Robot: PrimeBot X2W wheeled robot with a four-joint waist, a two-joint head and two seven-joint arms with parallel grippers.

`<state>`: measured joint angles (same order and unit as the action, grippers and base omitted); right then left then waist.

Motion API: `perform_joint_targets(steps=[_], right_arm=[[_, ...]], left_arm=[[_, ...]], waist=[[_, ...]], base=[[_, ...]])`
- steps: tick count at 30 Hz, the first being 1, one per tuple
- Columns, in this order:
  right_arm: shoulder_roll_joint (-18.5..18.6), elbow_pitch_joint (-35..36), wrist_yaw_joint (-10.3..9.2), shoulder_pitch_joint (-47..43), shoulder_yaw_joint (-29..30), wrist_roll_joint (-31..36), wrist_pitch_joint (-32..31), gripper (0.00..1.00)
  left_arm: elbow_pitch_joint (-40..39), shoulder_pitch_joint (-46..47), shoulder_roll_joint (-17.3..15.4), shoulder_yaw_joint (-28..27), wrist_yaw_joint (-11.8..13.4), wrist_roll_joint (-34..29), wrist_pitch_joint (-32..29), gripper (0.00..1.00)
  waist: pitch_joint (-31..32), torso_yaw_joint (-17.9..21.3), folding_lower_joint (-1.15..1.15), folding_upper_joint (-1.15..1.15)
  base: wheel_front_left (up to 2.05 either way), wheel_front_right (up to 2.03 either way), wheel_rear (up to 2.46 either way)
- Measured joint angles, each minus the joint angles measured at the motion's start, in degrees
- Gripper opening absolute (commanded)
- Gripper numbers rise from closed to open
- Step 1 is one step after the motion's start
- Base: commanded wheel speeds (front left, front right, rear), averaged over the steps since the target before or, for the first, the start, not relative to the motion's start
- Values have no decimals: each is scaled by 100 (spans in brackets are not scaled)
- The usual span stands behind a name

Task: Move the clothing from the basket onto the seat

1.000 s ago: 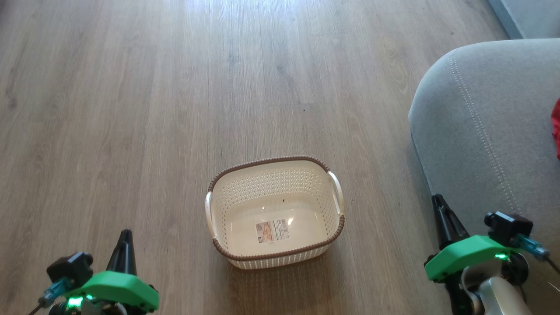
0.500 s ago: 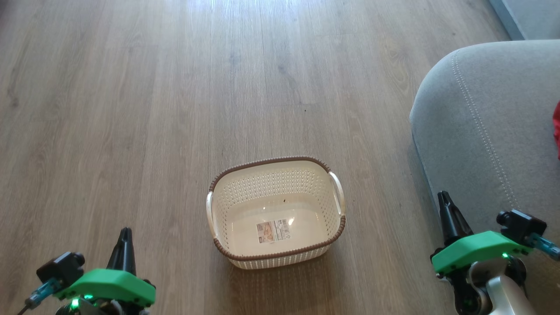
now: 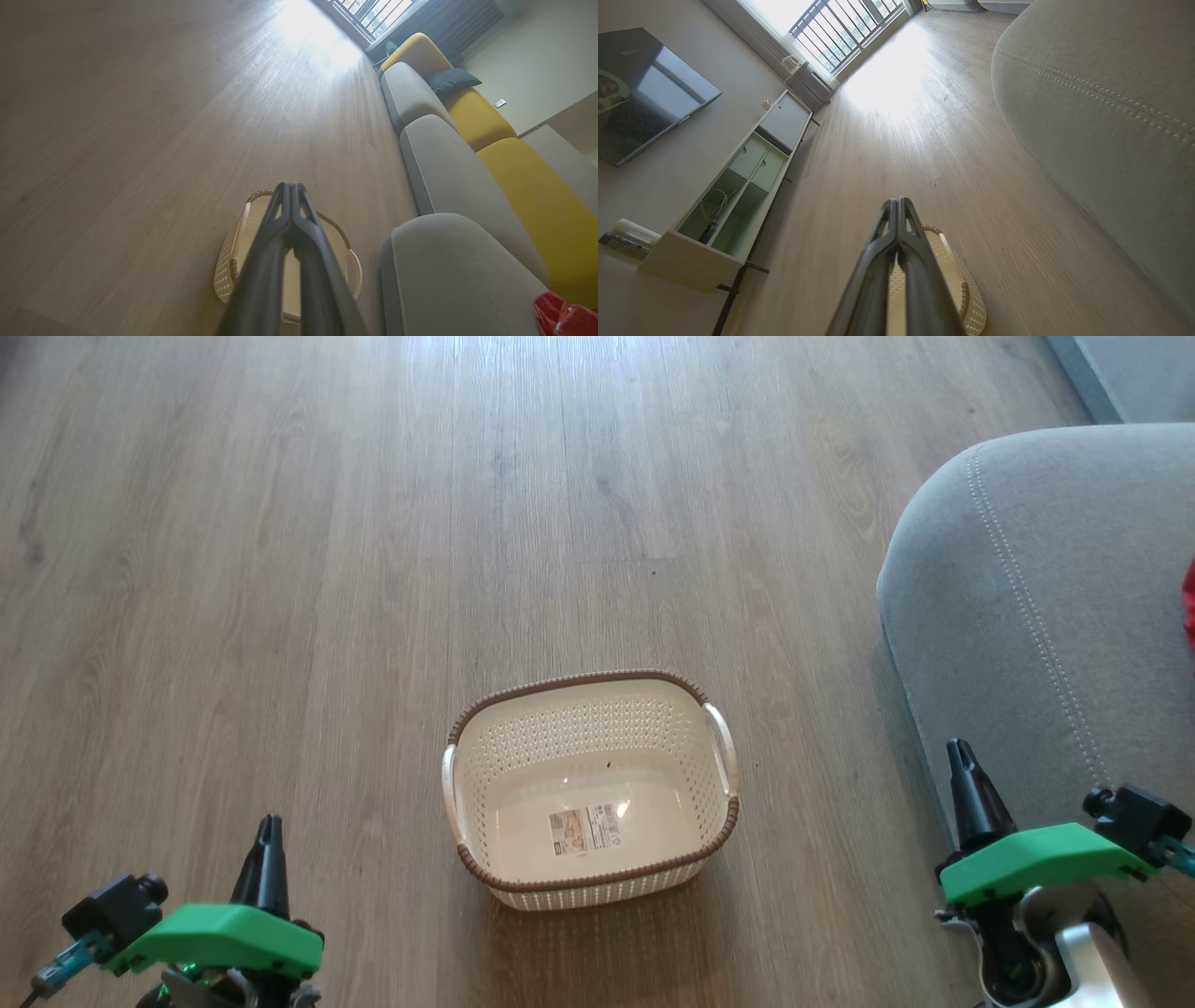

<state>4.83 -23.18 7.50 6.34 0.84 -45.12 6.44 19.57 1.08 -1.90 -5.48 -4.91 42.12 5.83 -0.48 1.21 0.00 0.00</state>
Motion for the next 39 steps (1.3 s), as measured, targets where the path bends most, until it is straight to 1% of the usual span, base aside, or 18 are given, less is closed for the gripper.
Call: perform_joint_targets(steps=[13, 16, 39], right_arm=[[-42, 112, 0, -2, 101, -735, -220, 0], [-49, 145, 0, -3, 126, -928, -276, 0], [-98, 352, 0, -16, 331, -2341, -646, 0]], left_arm=[[-32, 4, 0, 4, -4, 786, -181, 0], [-57, 7, -1, 7, -46, 991, -231, 0], [-168, 121, -4, 19, -102, 2496, -584, 0]], waist=[[5, -19, 0, 0], [6, -24, 0, 0], [15, -61, 0, 0]], base=[[0, 0, 0], [0, 0, 0], [0, 0, 0]])
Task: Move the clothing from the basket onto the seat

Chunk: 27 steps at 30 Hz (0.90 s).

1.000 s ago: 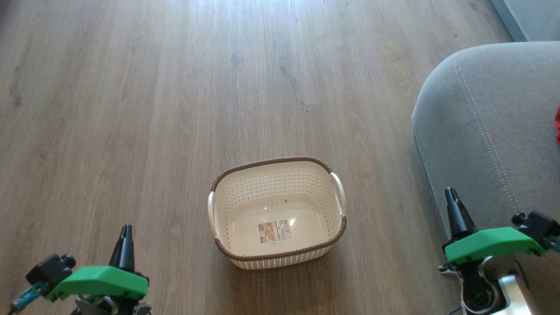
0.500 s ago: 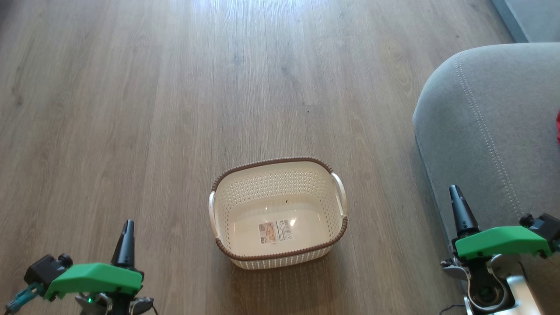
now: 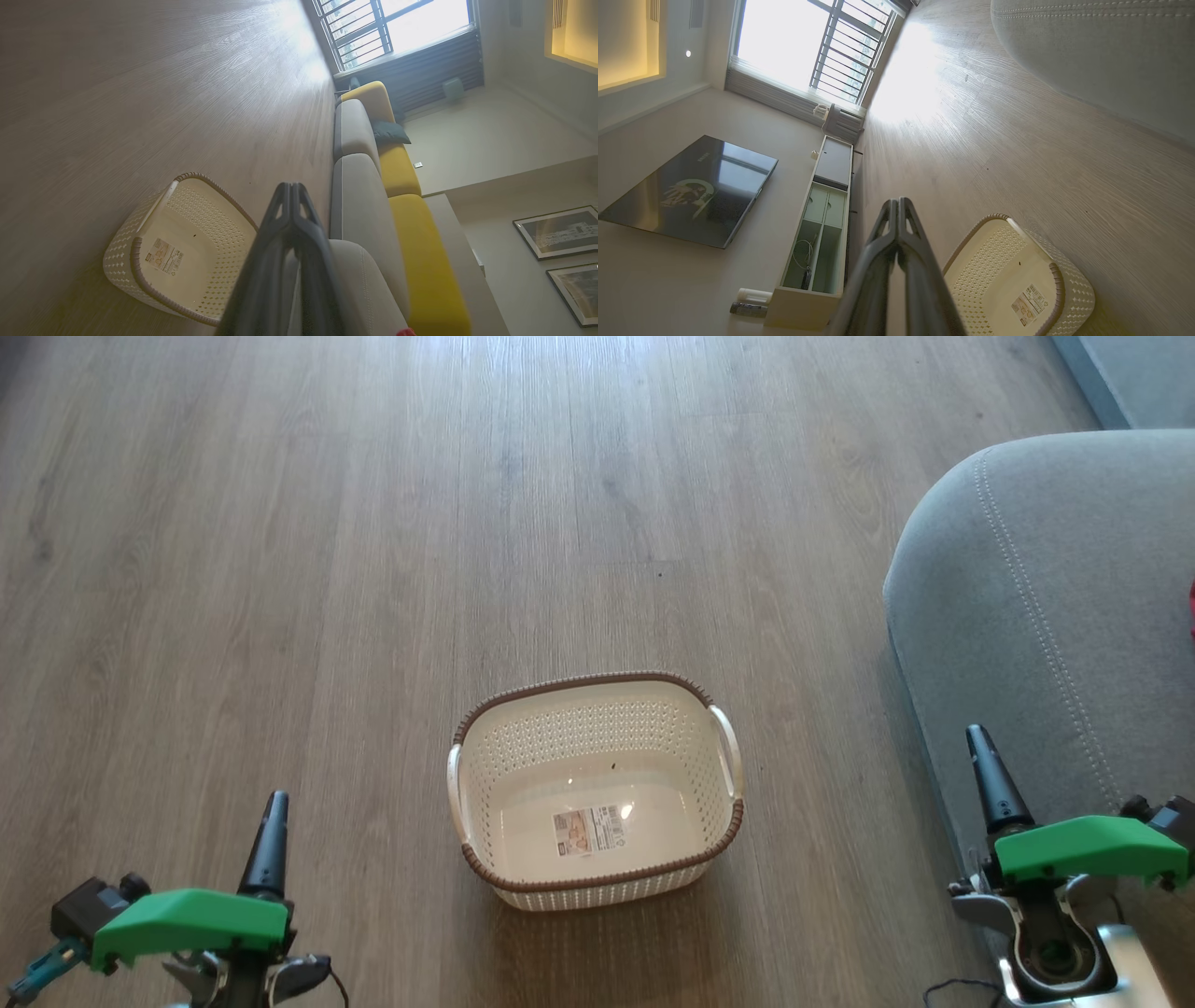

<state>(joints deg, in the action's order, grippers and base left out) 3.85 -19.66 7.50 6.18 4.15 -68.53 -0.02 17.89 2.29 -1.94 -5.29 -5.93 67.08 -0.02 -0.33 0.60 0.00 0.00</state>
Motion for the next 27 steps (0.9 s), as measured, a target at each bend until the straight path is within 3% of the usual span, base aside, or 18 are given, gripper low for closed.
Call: perform_joint_targets(steps=[27], right_arm=[[-71, 226, -1, -107, 253, -1666, -442, 0]], left_arm=[[-115, 40, -5, 12, -94, 1770, -452, 0]], waist=[[11, -44, 0, 0]], base=[[0, 0, 0]])
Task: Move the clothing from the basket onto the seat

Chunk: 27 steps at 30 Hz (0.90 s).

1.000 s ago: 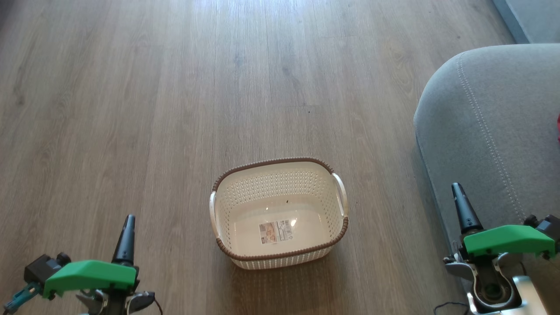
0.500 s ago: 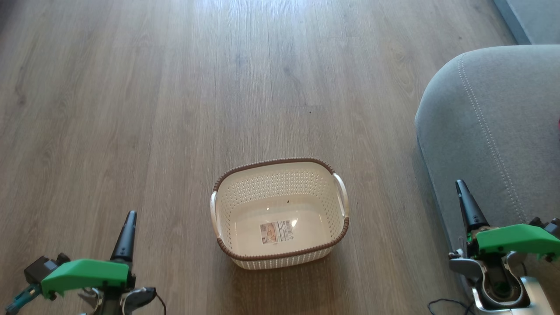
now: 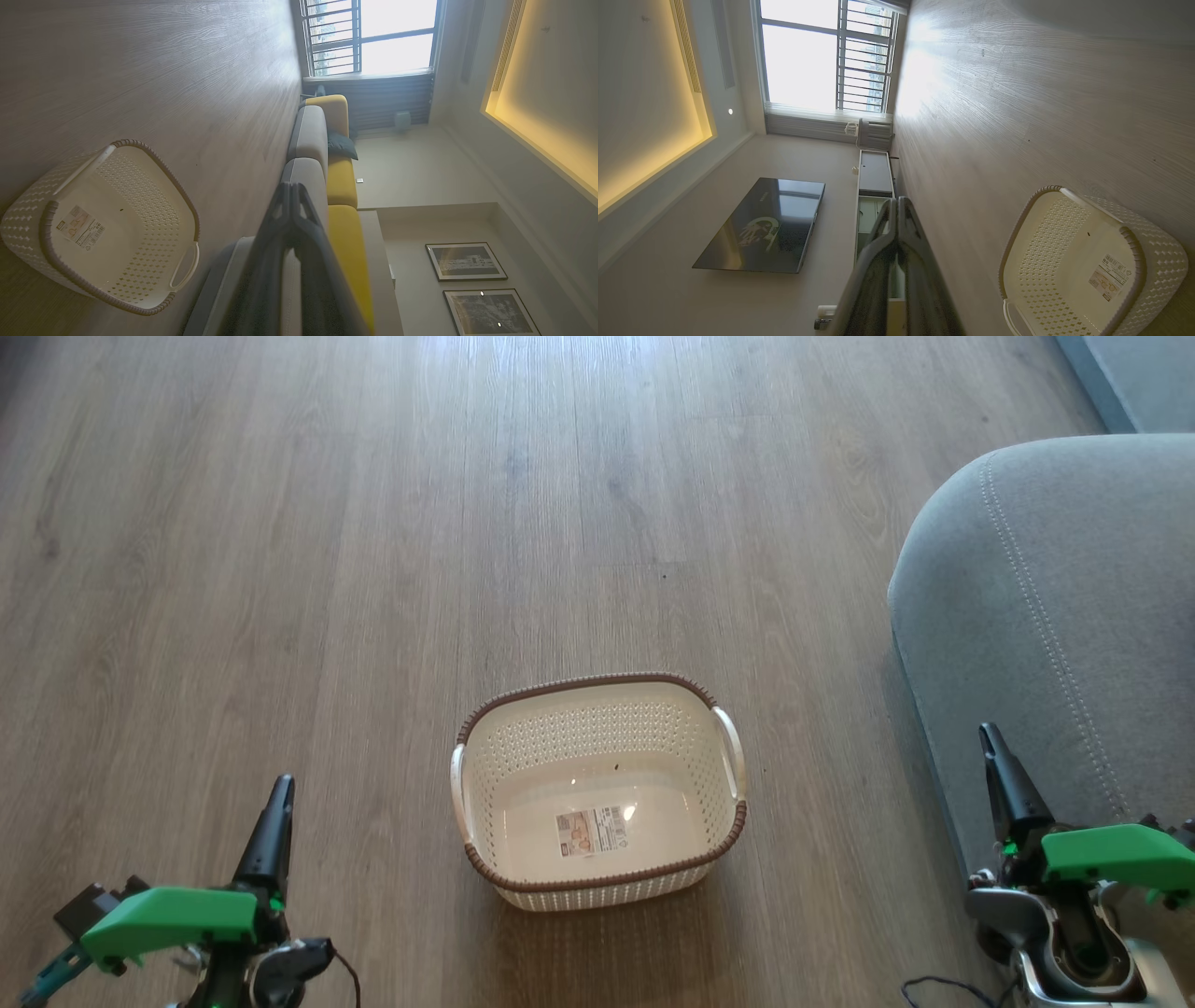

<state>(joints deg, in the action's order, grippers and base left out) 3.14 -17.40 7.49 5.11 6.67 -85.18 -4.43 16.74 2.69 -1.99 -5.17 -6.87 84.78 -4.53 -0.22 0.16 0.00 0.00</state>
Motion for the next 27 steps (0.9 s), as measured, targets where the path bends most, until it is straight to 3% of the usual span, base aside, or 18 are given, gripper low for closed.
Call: perform_joint_targets(steps=[12, 27], right_arm=[[-23, 111, 0, 0, 76, -649, -172, 0], [-25, 114, 0, 0, 82, -665, -172, 0]], left_arm=[[-55, 70, -1, 5, -8, 703, -153, 0], [-69, 79, -1, 7, -8, 701, -153, 0]], waist=[[4, -16, 0, 0], [4, -16, 0, 0]], base=[[0, 0, 0], [0, 0, 0]])
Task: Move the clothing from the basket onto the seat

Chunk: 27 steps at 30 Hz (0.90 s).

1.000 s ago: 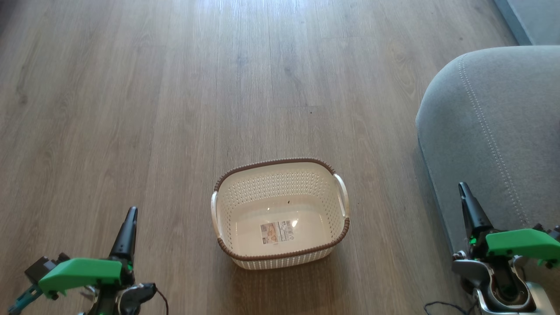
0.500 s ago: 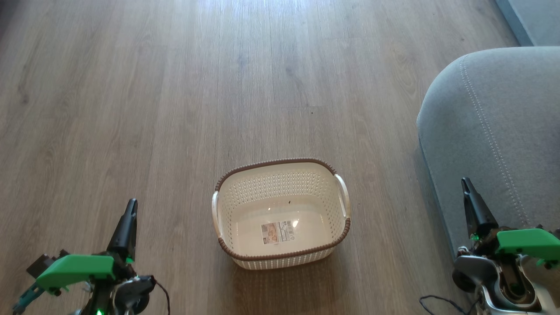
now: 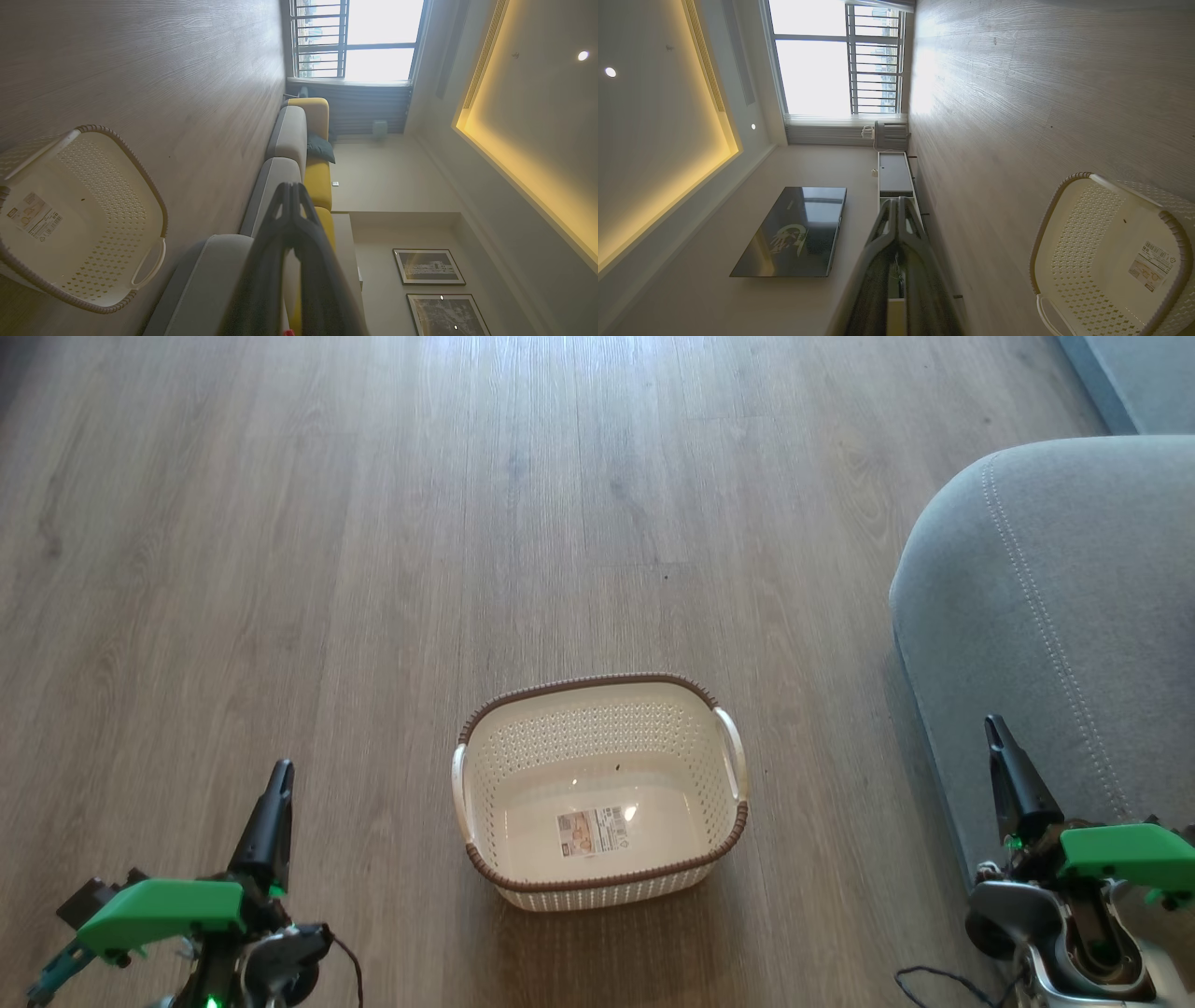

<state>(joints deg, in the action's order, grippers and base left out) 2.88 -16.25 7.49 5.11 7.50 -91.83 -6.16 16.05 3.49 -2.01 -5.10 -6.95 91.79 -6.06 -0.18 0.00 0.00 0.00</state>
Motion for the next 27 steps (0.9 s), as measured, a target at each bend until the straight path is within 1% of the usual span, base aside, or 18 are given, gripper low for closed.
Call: perform_joint_targets(steps=[27], right_arm=[[0, 0, 0, 0, 1, 0, 0, 0]], left_arm=[[0, 0, 0, 2, 0, 0, 0, 0]], waist=[[0, 0, 0, 0]], base=[[0, 0, 0]])
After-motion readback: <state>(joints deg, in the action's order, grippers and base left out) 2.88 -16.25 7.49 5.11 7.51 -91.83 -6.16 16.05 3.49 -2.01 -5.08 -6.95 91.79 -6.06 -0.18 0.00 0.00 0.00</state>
